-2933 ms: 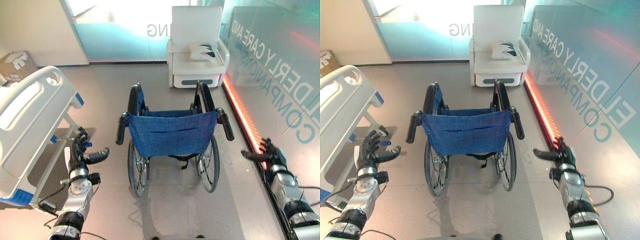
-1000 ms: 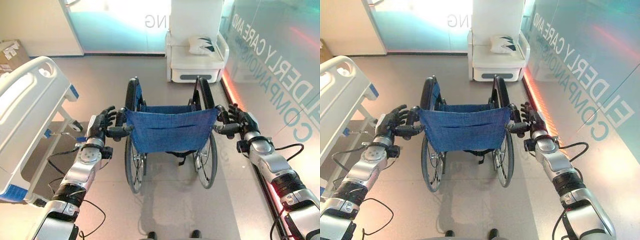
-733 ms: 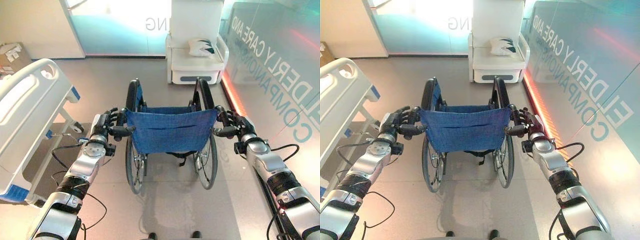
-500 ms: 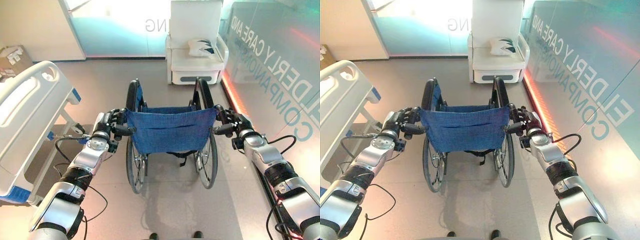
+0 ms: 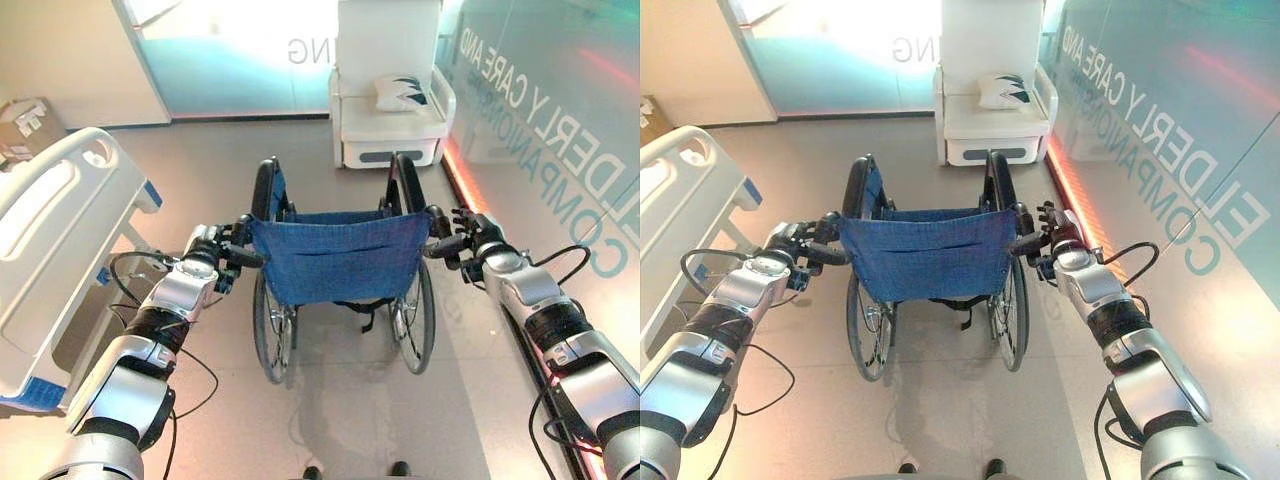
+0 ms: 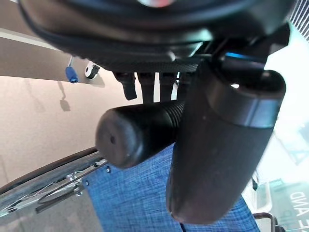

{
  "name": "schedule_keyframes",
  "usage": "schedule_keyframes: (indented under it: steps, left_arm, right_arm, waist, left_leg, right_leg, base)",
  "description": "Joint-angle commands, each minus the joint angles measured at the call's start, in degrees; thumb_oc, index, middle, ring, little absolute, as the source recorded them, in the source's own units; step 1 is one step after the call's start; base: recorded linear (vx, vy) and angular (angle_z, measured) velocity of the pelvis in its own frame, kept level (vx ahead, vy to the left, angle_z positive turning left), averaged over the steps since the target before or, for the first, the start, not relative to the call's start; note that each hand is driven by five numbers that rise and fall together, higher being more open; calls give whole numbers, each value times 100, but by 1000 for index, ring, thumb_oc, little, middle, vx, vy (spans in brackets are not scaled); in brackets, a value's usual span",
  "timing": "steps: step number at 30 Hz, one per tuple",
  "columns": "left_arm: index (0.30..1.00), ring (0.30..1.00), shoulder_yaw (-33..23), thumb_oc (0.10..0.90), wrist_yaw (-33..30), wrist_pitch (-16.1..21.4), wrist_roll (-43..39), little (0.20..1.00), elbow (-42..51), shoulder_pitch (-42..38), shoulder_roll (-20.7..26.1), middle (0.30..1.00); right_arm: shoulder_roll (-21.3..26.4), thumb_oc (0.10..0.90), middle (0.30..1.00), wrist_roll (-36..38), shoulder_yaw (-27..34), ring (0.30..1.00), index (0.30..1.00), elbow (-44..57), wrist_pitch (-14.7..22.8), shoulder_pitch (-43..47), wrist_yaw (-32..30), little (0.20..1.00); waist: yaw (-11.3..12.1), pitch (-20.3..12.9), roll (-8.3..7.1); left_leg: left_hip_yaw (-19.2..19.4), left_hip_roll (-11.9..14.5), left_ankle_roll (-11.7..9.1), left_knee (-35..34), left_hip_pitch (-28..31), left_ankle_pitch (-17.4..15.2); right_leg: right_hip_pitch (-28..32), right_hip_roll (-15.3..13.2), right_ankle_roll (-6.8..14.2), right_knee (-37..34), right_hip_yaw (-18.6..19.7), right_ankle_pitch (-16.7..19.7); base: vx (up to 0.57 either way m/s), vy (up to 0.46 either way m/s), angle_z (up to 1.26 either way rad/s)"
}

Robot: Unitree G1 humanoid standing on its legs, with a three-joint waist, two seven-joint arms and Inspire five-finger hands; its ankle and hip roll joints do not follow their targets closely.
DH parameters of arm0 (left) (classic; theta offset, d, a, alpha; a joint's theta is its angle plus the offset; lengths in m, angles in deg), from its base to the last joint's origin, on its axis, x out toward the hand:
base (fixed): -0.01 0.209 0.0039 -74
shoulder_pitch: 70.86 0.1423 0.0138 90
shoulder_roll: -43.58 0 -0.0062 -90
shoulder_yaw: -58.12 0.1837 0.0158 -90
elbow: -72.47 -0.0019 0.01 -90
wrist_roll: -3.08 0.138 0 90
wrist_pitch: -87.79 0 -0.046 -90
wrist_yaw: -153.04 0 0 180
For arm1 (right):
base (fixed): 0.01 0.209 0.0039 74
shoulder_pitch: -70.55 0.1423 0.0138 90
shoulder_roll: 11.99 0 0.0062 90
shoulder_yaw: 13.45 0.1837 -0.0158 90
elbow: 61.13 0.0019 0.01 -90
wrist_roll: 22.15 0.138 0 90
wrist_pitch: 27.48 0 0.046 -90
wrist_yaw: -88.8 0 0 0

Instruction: Push the wheelchair next to the bed

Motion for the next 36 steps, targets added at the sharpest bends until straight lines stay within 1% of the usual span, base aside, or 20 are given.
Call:
schedule_keyframes:
  steps: [1, 5, 9, 11, 13, 17, 21, 27, 30, 31, 32, 36]
  left_arm:
    - [900, 900, 448, 800, -71, -108, 1022, 900, -723, -634, 518, 900]
    - [900, 900, 628, 800, 81, -160, 1391, 900, -827, -840, 504, 900]
    - [900, 900, 778, 800, 151, -153, 1422, 900, -882, -982, 469, 900]
    - [900, 900, 803, 800, 136, -128, 1412, 900, -877, -1010, 429, 900]
    - [900, 900, 826, 800, 154, -68, 1439, 900, -847, -1015, 399, 900]
    - [900, 900, 839, 800, 121, -42, 1411, 900, -788, -1014, 345, 900]
    - [900, 900, 850, 800, 95, -101, 1396, 900, -710, -1021, 312, 900]
    - [900, 900, 868, 800, 87, -153, 1379, 900, -683, -1020, 255, 900]
    - [900, 900, 867, 800, 70, -153, 1363, 900, -678, -1007, 220, 900]
    - [900, 900, 869, 800, 103, -128, 1406, 900, -672, -978, 185, 900]
    - [900, 900, 869, 800, 109, -119, 1418, 900, -675, -975, 176, 900]
    - [900, 900, 853, 800, 57, -153, 1403, 900, -623, -876, 138, 900]
  right_arm:
    - [489, 800, 900, -676, -211, 900, 900, -260, -34, 1249, -555, 900]
    - [574, 800, 900, -841, -337, 900, 900, -421, -349, 1532, -624, 900]
    - [575, 800, 900, -893, -463, 900, 900, -541, -576, 1778, -659, 900]
    - [548, 800, 900, -842, -498, 900, 900, -580, -664, 1843, -611, 900]
    - [528, 800, 900, -924, -533, 900, 900, -639, -819, 1862, -436, 900]
    - [445, 800, 900, -956, -582, 900, 900, -772, -997, 1807, -187, 900]
    - [360, 800, 900, -1060, -588, 900, 900, -944, -1057, 1742, 66, 900]
    - [225, 800, 900, -1155, -592, 900, 900, -1166, -1125, 1678, 271, 900]
    - [177, 800, 900, -1165, -590, 900, 900, -1240, -1117, 1653, 300, 900]
    - [147, 800, 900, -1145, -593, 900, 900, -1288, -1013, 1624, 330, 900]
    - [135, 800, 900, -1140, -594, 900, 900, -1292, -1012, 1622, 328, 900]
    - [58, 800, 900, -1107, -554, 900, 900, -1277, -1015, 1544, 180, 900]
  waist:
    - [107, -180, -111]
    - [109, -191, -138]
    - [123, -208, -169]
    - [127, -221, -184]
    - [128, -236, -195]
    - [143, -247, -202]
    - [167, -234, -202]
    - [206, -232, -195]
    - [218, -228, -189]
    - [228, -221, -186]
    - [230, -217, -185]
    - [252, -216, -185]
  left_leg:
    - [171, -233, 41, 126, -153, -333]
    - [163, -236, 47, 128, -141, -345]
    - [156, -240, 48, 128, -135, -352]
    - [159, -244, 50, 125, -134, -354]
    - [168, -241, 48, 123, -131, -352]
    - [171, -232, 47, 112, -130, -342]
    - [163, -226, 48, 114, -126, -336]
    - [152, -225, 40, 116, -136, -322]
    - [146, -228, 40, 112, -143, -316]
    - [127, -232, 38, 110, -144, -310]
    - [124, -233, 38, 109, -144, -307]
    - [111, -236, 25, 96, -153, -300]
  right_leg:
    - [129, -113, 105, 240, -83, -411]
    - [139, -101, 101, 248, -72, -428]
    - [149, -91, 99, 245, -72, -435]
    - [148, -85, 100, 242, -66, -436]
    - [147, -81, 98, 248, -63, -441]
    - [150, -79, 91, 255, -71, -447]
    - [158, -89, 85, 267, -89, -453]
    - [166, -106, 84, 262, -123, -441]
    - [165, -106, 80, 261, -134, -439]
    - [168, -104, 75, 260, -137, -437]
    - [169, -104, 73, 259, -141, -436]
    - [172, -113, 81, 231, -160, -416]
  base:
    - [0, 0, 0]
    - [0, 0, 0]
    - [9, -3, 0]
    - [15, 0, 0]
    - [0, 0, 0]
    - [0, 0, 0]
    - [8, -1, 0]
    - [23, 1, 1]
    - [19, 1, 1]
    - [55, 3, 5]
    - [50, 1, 6]
    - [71, 4, 3]
